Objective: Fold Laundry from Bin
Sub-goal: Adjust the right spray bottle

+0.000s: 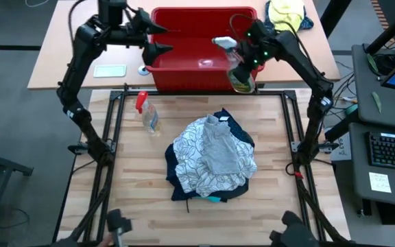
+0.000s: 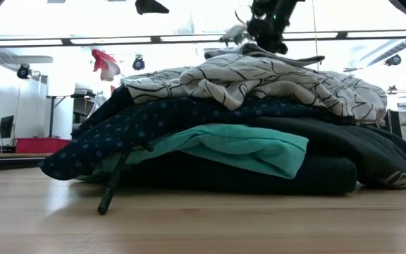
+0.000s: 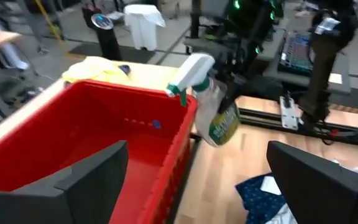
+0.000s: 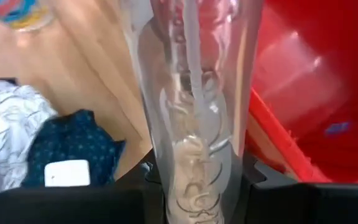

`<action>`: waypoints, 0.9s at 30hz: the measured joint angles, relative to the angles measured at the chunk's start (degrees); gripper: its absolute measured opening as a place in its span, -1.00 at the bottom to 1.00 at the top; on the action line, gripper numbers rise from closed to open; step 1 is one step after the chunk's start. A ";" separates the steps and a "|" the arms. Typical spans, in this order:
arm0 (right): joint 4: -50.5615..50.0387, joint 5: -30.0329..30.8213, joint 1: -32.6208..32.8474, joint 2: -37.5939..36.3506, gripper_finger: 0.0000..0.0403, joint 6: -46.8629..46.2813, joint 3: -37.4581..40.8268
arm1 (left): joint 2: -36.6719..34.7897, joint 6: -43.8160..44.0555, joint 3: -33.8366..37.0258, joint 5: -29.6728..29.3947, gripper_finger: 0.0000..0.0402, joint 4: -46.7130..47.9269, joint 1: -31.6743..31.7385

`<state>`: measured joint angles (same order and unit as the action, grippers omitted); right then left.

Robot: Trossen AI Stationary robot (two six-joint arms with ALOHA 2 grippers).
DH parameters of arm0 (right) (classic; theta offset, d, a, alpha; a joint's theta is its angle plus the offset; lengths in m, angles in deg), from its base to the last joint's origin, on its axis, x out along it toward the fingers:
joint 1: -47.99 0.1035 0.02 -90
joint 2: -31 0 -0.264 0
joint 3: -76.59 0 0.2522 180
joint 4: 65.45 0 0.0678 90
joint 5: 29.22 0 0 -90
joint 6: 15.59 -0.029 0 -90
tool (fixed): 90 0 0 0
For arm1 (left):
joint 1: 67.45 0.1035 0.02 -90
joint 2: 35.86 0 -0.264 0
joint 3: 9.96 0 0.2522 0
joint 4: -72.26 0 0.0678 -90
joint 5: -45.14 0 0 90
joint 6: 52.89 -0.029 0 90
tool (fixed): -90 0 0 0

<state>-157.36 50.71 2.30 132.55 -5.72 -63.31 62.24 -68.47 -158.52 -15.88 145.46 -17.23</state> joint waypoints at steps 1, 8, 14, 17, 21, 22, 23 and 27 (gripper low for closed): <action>2.40 -0.05 -0.38 -1.24 -0.63 -1.19 2.82 | -0.47 0.01 0.00 -0.32 0.81 -0.10 0.29; 32.01 -0.71 0.02 -17.31 -0.63 -7.79 36.36 | -3.16 -0.20 -0.17 -4.30 0.75 0.00 0.63; 58.82 21.76 3.70 -35.27 -0.63 -23.53 71.34 | -4.74 -0.51 -0.17 -4.43 0.71 -0.77 0.63; 62.10 27.97 4.55 -40.27 -0.63 -36.69 83.04 | -4.61 -0.51 -0.06 -4.47 0.71 -1.15 0.63; 62.87 40.25 7.16 -44.52 -0.63 -46.00 89.33 | -4.15 -0.21 -0.04 -4.45 0.71 -3.20 0.61; 61.99 43.82 7.36 -45.01 -0.63 -46.19 90.78 | -3.93 -0.21 -0.04 -4.45 0.71 -3.78 0.61; 61.81 46.47 7.32 -45.31 -0.63 -45.94 91.69 | -3.71 -0.20 -0.04 -4.47 0.71 -4.37 0.61; 62.76 49.30 6.60 -46.33 -0.63 -46.56 93.03 | -2.94 0.06 -0.04 -4.46 0.71 -5.64 0.61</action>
<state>-94.60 100.01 8.90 86.22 -52.27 29.71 59.30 -68.41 -158.57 -20.33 139.82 -16.63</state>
